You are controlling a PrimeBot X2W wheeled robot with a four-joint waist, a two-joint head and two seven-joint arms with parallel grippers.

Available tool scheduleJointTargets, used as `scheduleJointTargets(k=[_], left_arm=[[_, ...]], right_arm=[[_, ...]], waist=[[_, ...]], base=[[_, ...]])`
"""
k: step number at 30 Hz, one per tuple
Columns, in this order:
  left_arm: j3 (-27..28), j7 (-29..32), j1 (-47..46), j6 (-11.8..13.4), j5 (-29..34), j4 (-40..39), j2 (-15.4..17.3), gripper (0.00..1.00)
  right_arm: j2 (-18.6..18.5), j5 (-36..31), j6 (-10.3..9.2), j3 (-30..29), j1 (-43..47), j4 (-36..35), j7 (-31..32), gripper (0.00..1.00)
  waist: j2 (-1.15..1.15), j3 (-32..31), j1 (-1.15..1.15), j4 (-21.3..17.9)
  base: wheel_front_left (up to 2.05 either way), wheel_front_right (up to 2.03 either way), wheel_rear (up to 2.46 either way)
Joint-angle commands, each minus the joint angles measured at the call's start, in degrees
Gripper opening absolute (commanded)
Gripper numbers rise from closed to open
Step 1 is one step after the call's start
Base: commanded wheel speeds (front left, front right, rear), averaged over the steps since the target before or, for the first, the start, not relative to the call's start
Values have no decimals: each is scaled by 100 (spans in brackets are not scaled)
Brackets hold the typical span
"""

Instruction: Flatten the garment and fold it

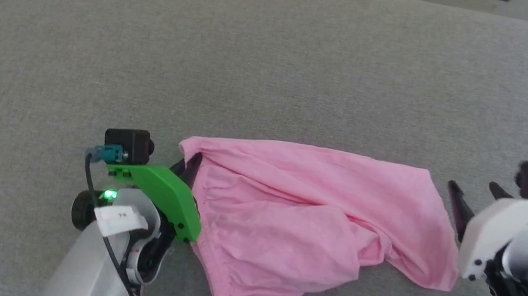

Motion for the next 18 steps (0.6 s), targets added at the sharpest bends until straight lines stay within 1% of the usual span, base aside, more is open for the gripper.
scheduleJointTargets(k=[1,5,11,15,18], left_arm=[[-30,-14,117,47,-115,-144,-16,0],[-177,28,260,114,-161,-499,-37,0],[-318,53,282,177,-214,-688,-52,0],[-388,46,279,200,-242,-713,-57,0],[-400,21,287,221,-260,-711,-59,0]], right_arm=[[-62,-71,-8,83,-172,142,95,100],[-259,-225,-8,361,-559,716,318,100],[-390,-358,-8,671,-901,1441,337,100],[-384,-319,-8,823,-978,1836,325,100],[-373,-197,-8,948,-958,2023,458,100]], waist=[[0,104,0,134],[0,234,0,293],[0,402,0,396],[0,467,0,437],[0,475,0,442]], base=[[0,0,0],[0,0,0],[0,0,0],[0,0,0],[0,0,0]])
